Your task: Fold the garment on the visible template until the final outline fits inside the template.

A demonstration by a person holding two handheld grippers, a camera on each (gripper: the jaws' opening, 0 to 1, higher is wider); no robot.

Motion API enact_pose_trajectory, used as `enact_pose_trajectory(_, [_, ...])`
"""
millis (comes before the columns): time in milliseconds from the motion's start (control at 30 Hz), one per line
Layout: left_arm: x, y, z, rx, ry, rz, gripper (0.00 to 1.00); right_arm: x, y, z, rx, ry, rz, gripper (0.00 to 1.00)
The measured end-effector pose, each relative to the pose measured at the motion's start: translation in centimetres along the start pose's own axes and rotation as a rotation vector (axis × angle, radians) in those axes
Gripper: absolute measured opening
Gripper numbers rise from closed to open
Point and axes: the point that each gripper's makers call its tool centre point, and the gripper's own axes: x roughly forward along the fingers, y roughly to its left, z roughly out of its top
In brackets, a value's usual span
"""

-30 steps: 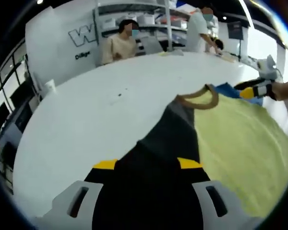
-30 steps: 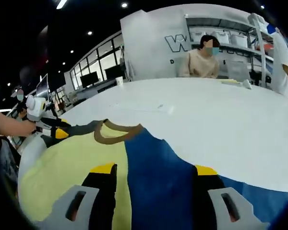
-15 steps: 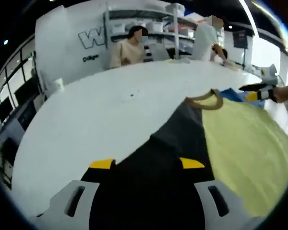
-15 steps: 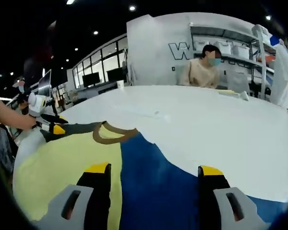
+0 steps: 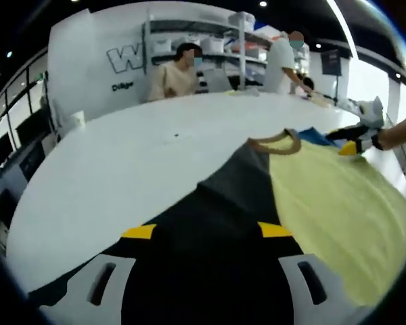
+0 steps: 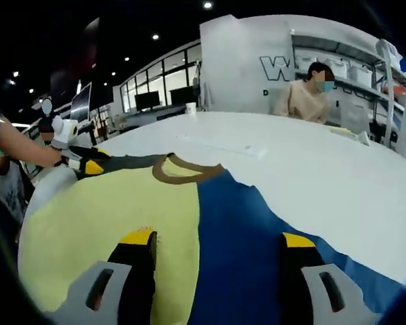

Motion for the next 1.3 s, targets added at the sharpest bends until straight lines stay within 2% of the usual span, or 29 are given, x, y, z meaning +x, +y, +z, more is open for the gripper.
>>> enact_pose_trajectory(33, [-0.1, 0.0, 0.0, 0.000, 0.000, -0.001, 0.57, -0.1, 0.0, 0.0, -0.018, 0.003, 0.016, 0.79])
enact_pose_trajectory(67, [-0.3, 0.3, -0.2, -0.001, -0.002, 0.000, 0.58, -0.4, -0.6, -0.2, -0.039, 0.010, 0.000, 0.79])
enact_pose_trajectory(100, [-0.4, 0.4, -0.2, 0.000, -0.003, 0.002, 0.59, -0.1, -1.1, -1.0, -0.030, 0.019, 0.002, 0.79])
enact_pose_trajectory(233, [-0.7, 0.8, -0.4, -0.008, -0.004, 0.015, 0.63, -0.8, -1.8, -1.0, -0.041, 0.016, -0.018, 0.82])
enact_pose_trajectory(300, [-0.9, 0.7, -0.4, -0.002, 0.007, 0.019, 0.62, -0.9, -1.9, -1.1, -0.029, 0.022, -0.015, 0.84])
enact_pose_trajectory(367, [-1.3, 0.7, -0.7, 0.028, 0.040, 0.014, 0.56, -1.6, -1.6, -0.8, -0.024, 0.032, -0.024, 0.86])
enact_pose_trajectory(400, [-1.9, 0.5, -0.5, 0.049, 0.054, 0.003, 0.53, -2.0, -1.5, -0.6, -0.037, 0.020, -0.030, 0.86])
enact_pose_trajectory(467, [-2.5, 0.4, -0.3, 0.066, 0.044, -0.003, 0.55, -2.1, -1.9, -0.6, -0.044, 0.010, -0.031, 0.86])
enact_pose_trajectory(500, [-3.1, 0.6, -0.3, 0.071, 0.041, 0.008, 0.57, -2.8, -1.9, -0.1, -0.043, -0.006, -0.037, 0.86])
enact_pose_trajectory(600, [-4.1, 1.3, -0.3, 0.050, 0.024, 0.030, 0.57, -3.5, -2.1, 0.6, -0.032, -0.042, -0.041, 0.84])
enact_pose_trajectory(633, [-5.2, 1.6, 0.0, 0.036, 0.002, 0.052, 0.57, -4.2, -1.8, 1.1, -0.028, -0.053, -0.047, 0.84])
enact_pose_trajectory(767, [-7.3, 2.1, -0.5, 0.024, -0.004, 0.078, 0.57, -5.7, -1.3, 1.6, -0.012, -0.092, -0.056, 0.80])
enact_pose_trajectory(867, [-9.0, 2.6, -1.6, -0.001, 0.004, 0.097, 0.60, -7.1, 0.2, 1.8, 0.015, -0.120, -0.042, 0.81])
enact_pose_trajectory(1000, [-10.9, 2.4, -2.7, -0.038, 0.015, 0.121, 0.63, -8.4, 1.2, 0.8, 0.039, -0.125, -0.029, 0.82])
enact_pose_trajectory(1033, [-11.1, 2.4, -2.8, -0.041, 0.014, 0.122, 0.63, -8.8, 1.8, 0.6, 0.049, -0.125, -0.027, 0.82])
enact_pose_trajectory(1067, [-11.9, 2.6, -3.6, -0.054, 0.018, 0.133, 0.63, -9.2, 2.4, 0.5, 0.059, -0.126, -0.024, 0.81])
enact_pose_trajectory(1300, [-14.4, 2.0, -5.6, -0.075, 0.039, 0.140, 0.61, -11.5, 4.3, -1.2, 0.117, -0.131, -0.027, 0.79])
